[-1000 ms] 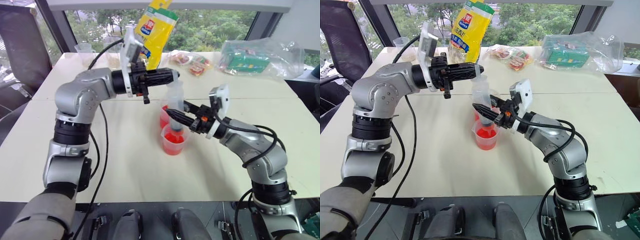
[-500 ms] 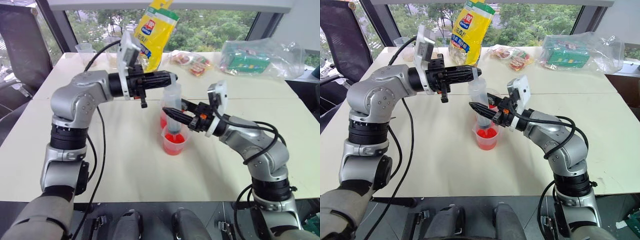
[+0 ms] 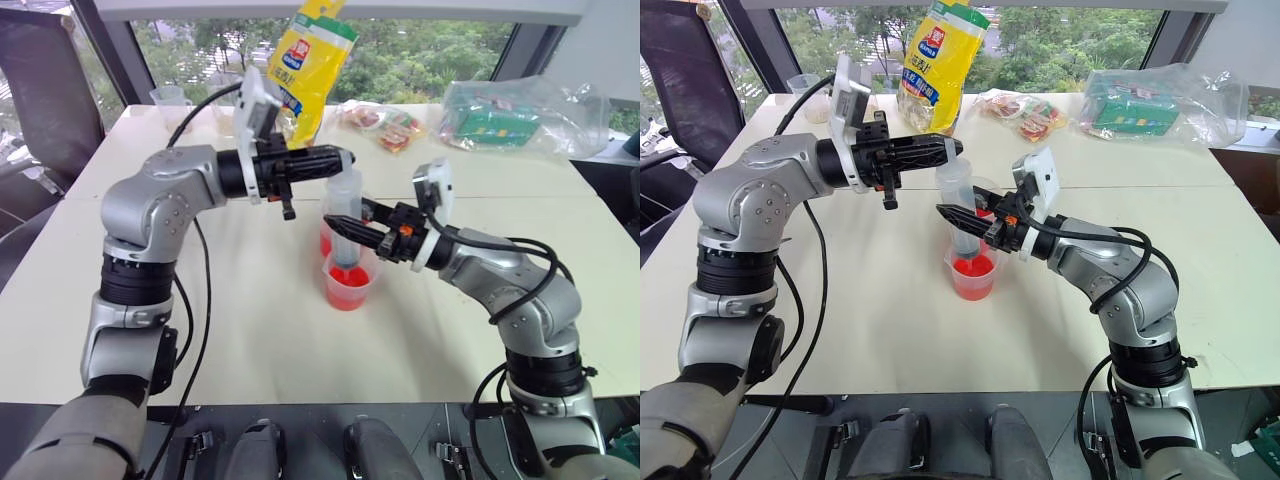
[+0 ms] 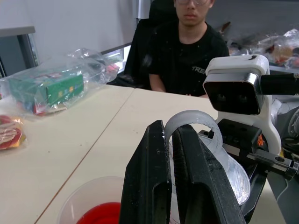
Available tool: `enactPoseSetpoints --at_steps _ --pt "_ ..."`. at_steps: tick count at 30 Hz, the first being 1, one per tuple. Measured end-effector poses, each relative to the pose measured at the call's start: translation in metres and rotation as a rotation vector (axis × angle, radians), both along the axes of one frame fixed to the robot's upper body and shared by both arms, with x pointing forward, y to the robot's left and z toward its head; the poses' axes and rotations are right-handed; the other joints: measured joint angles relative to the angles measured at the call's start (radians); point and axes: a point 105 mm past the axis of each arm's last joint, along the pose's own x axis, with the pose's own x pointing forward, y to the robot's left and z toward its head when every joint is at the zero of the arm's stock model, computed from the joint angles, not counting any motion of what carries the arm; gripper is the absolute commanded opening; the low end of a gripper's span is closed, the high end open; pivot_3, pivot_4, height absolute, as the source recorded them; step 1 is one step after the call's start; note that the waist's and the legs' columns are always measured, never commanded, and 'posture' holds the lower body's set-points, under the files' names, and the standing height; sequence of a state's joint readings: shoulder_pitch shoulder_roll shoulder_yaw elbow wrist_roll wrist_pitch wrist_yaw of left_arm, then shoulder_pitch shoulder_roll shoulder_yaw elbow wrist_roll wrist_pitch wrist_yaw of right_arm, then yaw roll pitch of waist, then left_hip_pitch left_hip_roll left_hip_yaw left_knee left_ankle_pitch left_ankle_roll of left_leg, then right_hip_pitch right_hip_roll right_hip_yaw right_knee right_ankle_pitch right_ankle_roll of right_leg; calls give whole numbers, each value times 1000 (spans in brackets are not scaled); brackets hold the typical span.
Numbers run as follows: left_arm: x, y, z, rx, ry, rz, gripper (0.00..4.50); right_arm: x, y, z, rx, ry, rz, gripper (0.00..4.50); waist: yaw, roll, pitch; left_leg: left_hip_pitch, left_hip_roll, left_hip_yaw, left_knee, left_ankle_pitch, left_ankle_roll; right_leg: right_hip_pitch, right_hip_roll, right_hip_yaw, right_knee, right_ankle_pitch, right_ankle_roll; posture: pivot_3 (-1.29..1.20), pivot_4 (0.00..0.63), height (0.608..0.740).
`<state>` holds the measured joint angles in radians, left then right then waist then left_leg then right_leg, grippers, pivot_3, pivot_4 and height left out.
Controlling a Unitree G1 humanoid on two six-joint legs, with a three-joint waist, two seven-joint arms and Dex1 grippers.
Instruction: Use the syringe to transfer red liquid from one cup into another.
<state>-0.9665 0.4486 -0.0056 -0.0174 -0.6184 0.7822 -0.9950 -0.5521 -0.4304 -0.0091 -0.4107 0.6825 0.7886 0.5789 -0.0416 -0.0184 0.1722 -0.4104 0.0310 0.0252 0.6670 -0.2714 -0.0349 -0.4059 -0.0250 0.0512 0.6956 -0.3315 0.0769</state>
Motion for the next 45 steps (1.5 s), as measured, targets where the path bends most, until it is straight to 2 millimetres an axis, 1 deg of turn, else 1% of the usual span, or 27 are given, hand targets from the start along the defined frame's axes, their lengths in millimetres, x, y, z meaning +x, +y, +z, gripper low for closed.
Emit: enactPoseSetpoints --at_steps 2,4,7,9,10,13,15,16,19,22,24,26,28,30,31,33,34,38,41,44,45 --pt "0 2 1 5 8 6 705 0 0 0 1 0 0 1464 0 0 0 0 0 0 0 0 0 0 0 0 0 0 0 0 150 740" --pt "-1 4 3 3 24 -2 1492 1 -1 0 3 0 -5 1464 0 0 0 0 0 0 0 0 0 0 0 0 0 0 0 0 150 740" --pt "-1 16 5 17 49 14 2990 2 -4 4 17 -14 -20 1464 -3 0 0 0 0 0 0 0 0 0 0 0 0 0 0 0 150 740" --pt "-3 20 4 29 67 5 4053 3 -6 9 29 -34 -29 1464 -1 0 0 0 0 0 0 0 0 0 0 0 0 0 0 0 150 740" --pt "-4 23 5 33 69 11 4447 3 -7 11 33 -43 -30 1464 -1 0 0 0 0 0 0 0 0 0 0 0 0 0 0 0 150 740" --pt "-5 41 14 30 56 51 4447 2 -7 13 40 -48 -26 1464 -3 0 0 0 0 0 0 0 0 0 0 0 0 0 0 0 150 740" --pt "-8 52 16 41 36 79 4447 2 -8 14 39 -51 -26 1464 -2 0 0 0 0 0 -1 0 0 0 0 0 0 0 0 0 150 740" --pt "-9 57 15 49 36 95 4447 2 -9 16 39 -54 -27 1464 -2 0 0 0 0 0 -1 0 0 0 0 0 0 0 0 0 150 740" --pt "-9 65 5 54 60 121 4447 2 -9 20 43 -43 -14 1464 0 0 0 0 0 0 0 0 0 0 0 0 -1 0 0 0 150 740" --pt "-10 67 0 43 83 134 4447 5 -8 37 42 -13 -6 1464 0 0 0 0 0 0 0 0 0 0 -1 0 0 0 0 0 150 740" --pt "-9 68 2 19 80 153 4447 14 -13 51 18 10 -45 1464 0 0 0 0 0 0 0 0 0 0 -1 0 -1 0 0 0 150 740" --pt "-11 69 -1 9 82 163 4447 27 -27 64 5 64 -118 1464 0 0 0 0 0 0 -1 0 0 0 -1 0 -1 0 0 0 150 740" --pt "-12 70 -9 14 100 173 4447 43 -44 67 -34 150 -227 1464 0 0 0 0 0 0 -1 0 0 0 -2 0 -2 0 0 0 150 740" --pt "-15 71 -20 23 125 179 4447 61 -69 59 -92 270 -366 1464 0 0 0 0 0 0 -2 0 1 0 -2 0 -4 0 0 0 150 740" --pt "-16 71 -25 26 136 179 4447 67 -81 55 -113 319 -422 1464 0 0 0 -1 0 0 -2 -1 1 0 -2 0 -5 0 0 0 150 740" --pt "-18 71 -31 34 145 187 4447 75 -100 39 -195 422 -516 1464 0 0 0 -2 0 0 -3 -1 2 0 -2 0 -7 0 0 0 150 740" --pt "-19 71 -33 37 146 192 4447 78 -109 28 -244 474 -561 1464 0 0 0 -2 0 1 -3 -1 3 0 -2 0 -8 0 0 0 150 740" --pt "-21 70 -37 39 147 200 4447 84 -127 -15 -382 627 -659 1464 -2 0 0 -4 0 1 -3 -2 3 -1 -2 0 -9 0 0 0 150 740" --pt "-24 68 -38 39 143 203 4447 87 -140 -46 -443 741 -711 1464 -2 0 0 -4 0 1 -3 -2 3 -1 -2 0 -9 0 0 0 150 740" --pt "-24 68 -41 42 147 213 4447 88 -147 -71 -481 812 -733 1464 -2 0 0 -4 0 2 -3 -2 3 -2 -1 0 -8 0 0 0 150 740" --pt "-24 68 -41 44 146 219 4447 89 -147 -74 -482 818 -734 1464 -3 0 0 -4 0 2 -3 -2 3 -2 -1 0 -8 0 0 0 150 740"
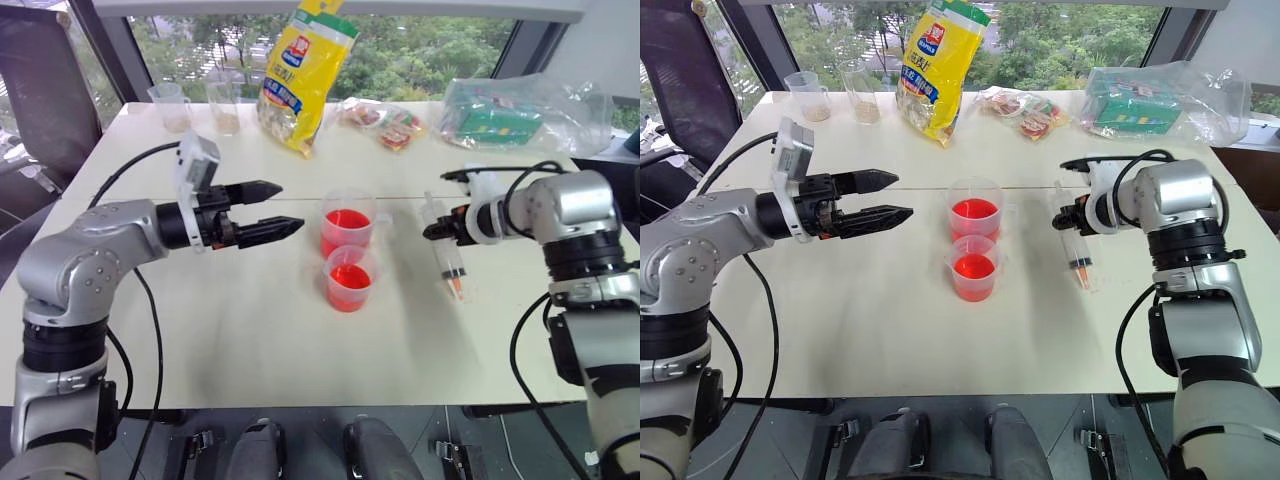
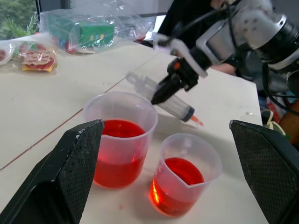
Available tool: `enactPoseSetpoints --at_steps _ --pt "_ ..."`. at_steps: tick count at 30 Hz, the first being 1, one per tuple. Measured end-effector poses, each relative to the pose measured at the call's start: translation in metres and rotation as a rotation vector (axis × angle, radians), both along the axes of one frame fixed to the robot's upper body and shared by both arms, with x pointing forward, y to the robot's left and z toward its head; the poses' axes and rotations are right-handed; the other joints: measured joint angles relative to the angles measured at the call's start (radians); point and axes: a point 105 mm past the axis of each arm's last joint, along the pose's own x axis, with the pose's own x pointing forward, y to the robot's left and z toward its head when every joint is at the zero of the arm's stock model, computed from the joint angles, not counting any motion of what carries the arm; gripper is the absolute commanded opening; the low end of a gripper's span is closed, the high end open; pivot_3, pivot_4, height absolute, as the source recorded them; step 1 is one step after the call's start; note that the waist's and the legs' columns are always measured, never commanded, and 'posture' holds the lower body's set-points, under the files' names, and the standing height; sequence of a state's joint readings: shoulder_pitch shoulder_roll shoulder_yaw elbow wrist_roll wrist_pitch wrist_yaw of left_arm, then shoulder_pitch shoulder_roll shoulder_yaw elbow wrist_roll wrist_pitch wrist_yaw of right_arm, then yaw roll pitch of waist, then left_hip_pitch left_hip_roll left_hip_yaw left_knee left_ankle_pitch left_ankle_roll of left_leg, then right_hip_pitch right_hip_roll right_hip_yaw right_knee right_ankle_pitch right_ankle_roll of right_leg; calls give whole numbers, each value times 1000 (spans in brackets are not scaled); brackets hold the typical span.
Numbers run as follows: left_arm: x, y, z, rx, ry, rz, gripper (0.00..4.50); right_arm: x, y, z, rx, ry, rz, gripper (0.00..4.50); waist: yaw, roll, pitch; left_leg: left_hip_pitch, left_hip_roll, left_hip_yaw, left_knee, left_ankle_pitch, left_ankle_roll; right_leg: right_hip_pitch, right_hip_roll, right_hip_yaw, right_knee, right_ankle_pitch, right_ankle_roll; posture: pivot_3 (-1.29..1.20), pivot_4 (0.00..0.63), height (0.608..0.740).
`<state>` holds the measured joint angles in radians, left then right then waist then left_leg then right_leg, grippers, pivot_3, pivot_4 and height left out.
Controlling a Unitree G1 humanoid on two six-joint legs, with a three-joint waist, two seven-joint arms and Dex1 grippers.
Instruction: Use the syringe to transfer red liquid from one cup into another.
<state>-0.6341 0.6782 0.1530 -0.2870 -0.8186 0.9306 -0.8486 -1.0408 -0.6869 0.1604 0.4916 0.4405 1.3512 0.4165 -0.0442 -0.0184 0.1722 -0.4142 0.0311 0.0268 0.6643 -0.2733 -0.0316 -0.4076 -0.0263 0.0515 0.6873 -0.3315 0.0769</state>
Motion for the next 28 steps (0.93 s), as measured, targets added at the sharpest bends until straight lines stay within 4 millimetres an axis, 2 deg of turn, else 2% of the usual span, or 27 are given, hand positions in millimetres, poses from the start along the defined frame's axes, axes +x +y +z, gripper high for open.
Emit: enactPoseSetpoints --at_steps 4,10,13,19,28 --pt "-1 1 -1 16 -5 15 4447 5 -2 -6 -2 13 2 1464 1 0 0 0 0 0 0 0 0 1 0 0 0 0 0 0 150 740" --pt "-3 5 -8 36 7 35 4500 5 1 -10 7 26 30 4435 2 0 0 0 0 0 1 0 0 1 0 0 0 0 0 0 150 740" --pt "-4 5 -7 41 7 34 4500 4 5 1 12 -8 71 4435 2 0 0 0 0 0 1 0 0 0 0 0 0 0 0 0 150 740" --pt "-6 14 -6 60 7 53 4500 -11 5 58 -91 -254 284 4435 4 0 0 -1 0 -1 0 0 0 0 0 -1 -1 0 0 0 150 740" --pt "-14 23 -5 73 19 70 4500 -69 30 77 2 -384 621 4435 4 0 0 -1 0 -2 0 0 0 1 0 -1 -1 0 0 0 150 740"
